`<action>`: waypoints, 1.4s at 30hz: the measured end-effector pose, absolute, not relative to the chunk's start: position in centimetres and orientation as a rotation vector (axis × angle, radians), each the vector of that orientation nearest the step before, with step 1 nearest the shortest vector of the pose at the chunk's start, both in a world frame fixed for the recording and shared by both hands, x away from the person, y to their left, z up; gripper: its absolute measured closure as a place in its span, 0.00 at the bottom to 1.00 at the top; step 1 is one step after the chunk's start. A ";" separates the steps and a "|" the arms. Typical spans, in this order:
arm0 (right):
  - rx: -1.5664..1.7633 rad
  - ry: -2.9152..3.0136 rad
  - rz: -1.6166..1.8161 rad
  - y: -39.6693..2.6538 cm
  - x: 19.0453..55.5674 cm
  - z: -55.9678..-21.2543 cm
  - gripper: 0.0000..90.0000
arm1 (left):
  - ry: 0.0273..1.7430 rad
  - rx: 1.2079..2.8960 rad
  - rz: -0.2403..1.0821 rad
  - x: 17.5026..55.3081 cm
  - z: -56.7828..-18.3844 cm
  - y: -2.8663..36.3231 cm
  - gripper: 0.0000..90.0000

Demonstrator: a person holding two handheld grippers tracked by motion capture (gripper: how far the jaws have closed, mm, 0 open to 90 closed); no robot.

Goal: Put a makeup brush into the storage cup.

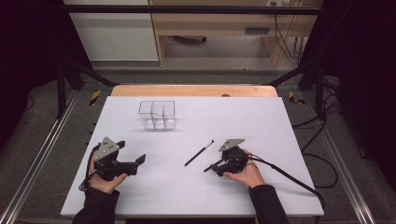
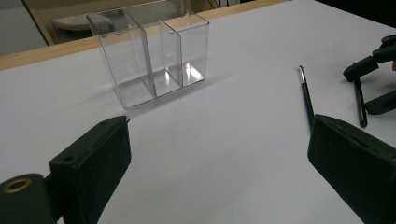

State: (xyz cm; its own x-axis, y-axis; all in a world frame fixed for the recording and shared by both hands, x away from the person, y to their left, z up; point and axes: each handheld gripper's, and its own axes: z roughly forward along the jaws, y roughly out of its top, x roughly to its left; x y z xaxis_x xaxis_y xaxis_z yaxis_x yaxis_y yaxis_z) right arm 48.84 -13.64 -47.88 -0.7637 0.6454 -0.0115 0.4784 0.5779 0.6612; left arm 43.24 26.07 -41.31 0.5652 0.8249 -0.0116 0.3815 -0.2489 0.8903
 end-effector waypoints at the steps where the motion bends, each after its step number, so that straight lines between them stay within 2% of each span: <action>1: 0.931 2.560 0.957 -13.6 48.7 -47.8 0.31 | 0.981 1.851 0.586 43.2 -41.3 26.0 0.06; 7: 0.929 2.565 0.949 -13.7 48.3 -47.5 0.48 | 0.973 1.857 0.586 43.2 -41.3 25.8 0.06; 20: 0.891 2.576 0.878 -14.0 47.6 -46.8 0.71 | 0.970 1.858 0.586 43.1 -41.2 25.8 0.06; 26: 0.902 2.584 0.862 -14.2 47.4 -46.7 0.74 | 0.968 1.864 0.587 43.1 -41.3 25.7 0.06; 31: 0.884 2.586 0.880 -14.1 47.6 -46.9 0.70 | 0.966 1.868 0.587 43.2 -41.3 25.7 0.06; 36: 0.880 2.586 0.894 -14.1 47.7 -47.0 0.71 | 0.966 1.869 0.584 43.2 -41.4 25.6 0.06; 42: 0.893 2.593 0.871 -14.3 47.4 -46.6 0.82 | 0.964 1.870 0.582 43.2 -41.3 25.6 0.06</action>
